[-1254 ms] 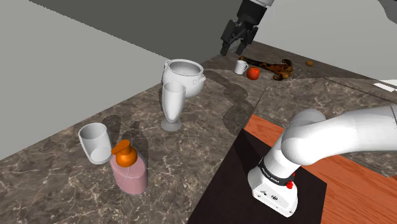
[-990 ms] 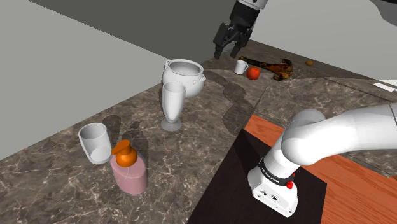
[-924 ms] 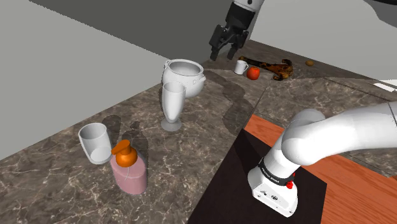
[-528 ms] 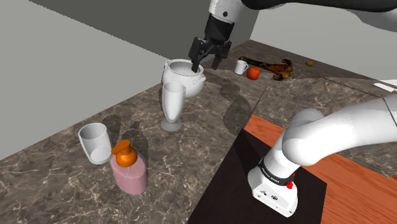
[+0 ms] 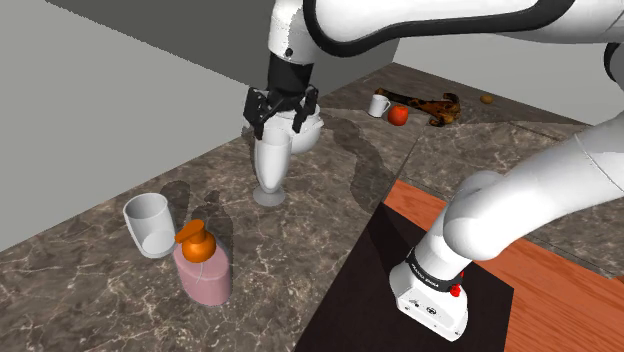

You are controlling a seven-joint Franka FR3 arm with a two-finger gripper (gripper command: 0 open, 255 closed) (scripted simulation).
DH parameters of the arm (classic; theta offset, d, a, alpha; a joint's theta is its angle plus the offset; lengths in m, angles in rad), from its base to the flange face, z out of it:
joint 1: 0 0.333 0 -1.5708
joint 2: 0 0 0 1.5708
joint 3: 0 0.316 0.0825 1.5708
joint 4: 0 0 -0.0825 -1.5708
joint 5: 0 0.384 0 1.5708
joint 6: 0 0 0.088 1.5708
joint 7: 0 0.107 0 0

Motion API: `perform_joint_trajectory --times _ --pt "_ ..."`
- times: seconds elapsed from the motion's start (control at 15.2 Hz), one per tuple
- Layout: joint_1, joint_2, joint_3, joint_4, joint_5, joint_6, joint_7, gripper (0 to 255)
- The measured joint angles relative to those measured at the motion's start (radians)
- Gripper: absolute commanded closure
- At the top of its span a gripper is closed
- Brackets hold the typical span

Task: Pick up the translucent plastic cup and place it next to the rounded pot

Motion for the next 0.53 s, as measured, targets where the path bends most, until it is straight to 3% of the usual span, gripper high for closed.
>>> perform_joint_trajectory --times 0.33,0.53 --pt "-0.004 0.162 0.111 0.082 -0.051 0.058 0.156 0" --pt "-0.007 0.292 0.172 0.164 -0.117 0.081 0.261 0"
